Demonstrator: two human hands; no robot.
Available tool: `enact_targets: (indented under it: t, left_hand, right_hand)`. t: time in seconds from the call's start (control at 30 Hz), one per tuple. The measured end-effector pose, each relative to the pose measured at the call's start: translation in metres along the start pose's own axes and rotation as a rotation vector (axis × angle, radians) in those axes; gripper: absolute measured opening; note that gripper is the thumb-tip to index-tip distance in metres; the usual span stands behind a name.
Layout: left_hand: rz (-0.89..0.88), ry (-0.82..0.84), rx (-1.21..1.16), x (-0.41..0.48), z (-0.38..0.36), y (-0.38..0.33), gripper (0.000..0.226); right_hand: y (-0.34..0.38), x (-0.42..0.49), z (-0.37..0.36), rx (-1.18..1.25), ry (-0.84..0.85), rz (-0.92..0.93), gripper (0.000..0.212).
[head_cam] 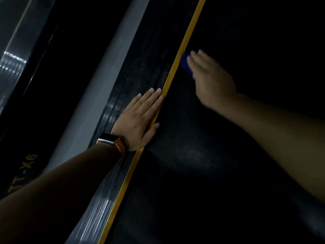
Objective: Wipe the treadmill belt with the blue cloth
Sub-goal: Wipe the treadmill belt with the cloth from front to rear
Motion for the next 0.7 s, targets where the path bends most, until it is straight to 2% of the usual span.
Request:
enact_targets:
  t: [0.1, 0.2, 0.33, 0.47, 0.57, 0.7]
  left_hand:
    - [-0.004, -0.006, 0.007, 0.000, 0.002, -0.001, 0.075]
    - [-0.004, 0.005, 0.012, -0.001, 0.001, 0.000, 0.075]
    - [-0.006, 0.004, 0.008, 0.000, 0.000, 0.001, 0.076]
    - [0.003, 0.015, 0.001, 0.000, 0.000, 0.000, 0.077]
    - [0.001, 0.014, 0.002, 0.000, 0.001, 0.000, 0.076]
    - [-0.002, 0.009, -0.002, 0.000, 0.001, -0.001, 0.076]
  right_hand:
    - [0.053, -0.058, -0.010, 0.117, 0.037, 0.188, 0.055]
    - [0.043, -0.061, 0.001, 0.204, 0.101, 0.270, 0.062]
    - [0.001, -0.016, 0.022, 0.138, 0.138, 0.205, 0.066]
    - [0.000, 0.015, 0.044, 0.136, 0.124, 0.145, 0.043]
    - [0.000, 0.019, 0.055, 0.111, 0.113, 0.047, 0.034]
    - [-0.010, 0.023, 0.066, 0.643, 0.233, -0.190, 0.033]
Point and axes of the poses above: each hand's wrist, its own x-axis towards the middle knuckle, its own z-axis out of the back of the hand, y = z × x, the point moved 6 cm from there along x, towards the middle knuckle, and after that the axes turned 5 degrees about -y, right-handed, at the moved point
